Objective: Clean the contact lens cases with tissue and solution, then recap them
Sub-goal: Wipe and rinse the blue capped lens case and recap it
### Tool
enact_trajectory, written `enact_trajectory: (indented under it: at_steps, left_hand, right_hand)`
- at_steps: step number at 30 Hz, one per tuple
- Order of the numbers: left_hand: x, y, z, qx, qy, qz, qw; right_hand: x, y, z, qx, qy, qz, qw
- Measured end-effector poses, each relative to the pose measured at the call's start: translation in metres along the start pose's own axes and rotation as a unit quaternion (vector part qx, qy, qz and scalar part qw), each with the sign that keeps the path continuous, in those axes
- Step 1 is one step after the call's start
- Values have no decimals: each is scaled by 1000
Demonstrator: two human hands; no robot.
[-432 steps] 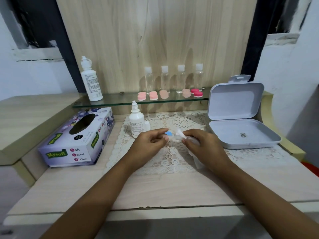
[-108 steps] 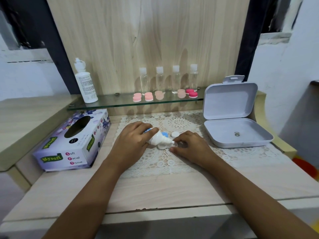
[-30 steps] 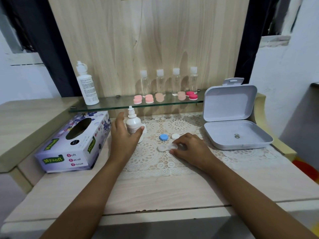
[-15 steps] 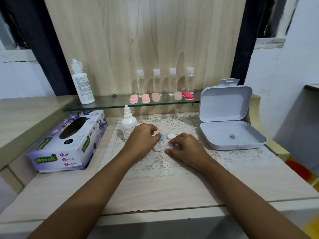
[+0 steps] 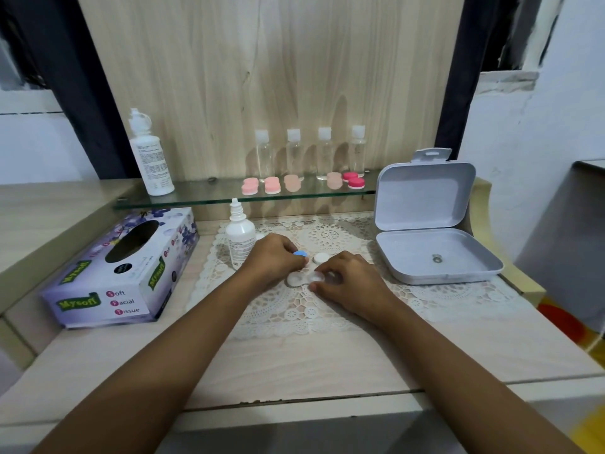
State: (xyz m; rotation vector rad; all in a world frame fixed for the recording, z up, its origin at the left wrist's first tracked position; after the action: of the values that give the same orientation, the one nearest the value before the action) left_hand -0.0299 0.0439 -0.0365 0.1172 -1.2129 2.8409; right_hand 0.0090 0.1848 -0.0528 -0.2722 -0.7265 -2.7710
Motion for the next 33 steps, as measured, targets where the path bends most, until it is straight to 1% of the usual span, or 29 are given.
enact_trajectory:
  at_steps: [2, 5, 7, 11, 22, 30, 33]
  left_hand:
    - [-6, -1, 5, -60, 6, -2, 998]
    - [-20, -4, 12, -86, 21, -43, 995]
    - [-29, -3, 14, -72, 31, -61, 995]
    - [-39, 8, 12, -65, 23, -60, 996]
    - [-43, 15, 10, 9, 17, -99, 995]
    - [-44, 15, 6, 38, 18, -146, 988]
    - [-44, 13, 4, 65, 13, -168, 984]
  right_hand:
    - [0, 0, 0, -1, -1, 1, 1000]
    - [0, 0, 0, -5, -3, 4, 1000]
    - [0, 0, 0, -9, -4, 4, 1000]
    - [0, -1, -1, -9, -5, 4, 1000]
    - [-1, -1, -1, -7, -3, 5, 1000]
    - [-1, -1, -1, 0, -8, 5, 1000]
    - [-1, -1, -1, 0, -9, 6, 1000]
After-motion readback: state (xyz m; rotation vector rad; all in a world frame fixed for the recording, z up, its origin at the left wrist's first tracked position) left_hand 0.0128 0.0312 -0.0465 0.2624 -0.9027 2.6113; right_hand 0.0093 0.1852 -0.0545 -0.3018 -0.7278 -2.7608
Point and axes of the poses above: each hand's wrist, its own x-axis towards the middle knuckle, its own z-axis out of the back of the hand, y = z × x, the point moved 6 cm from there along x, towards the middle knuckle, and after that the axes turned 2 degrees about -x, right-handed, at the moved point
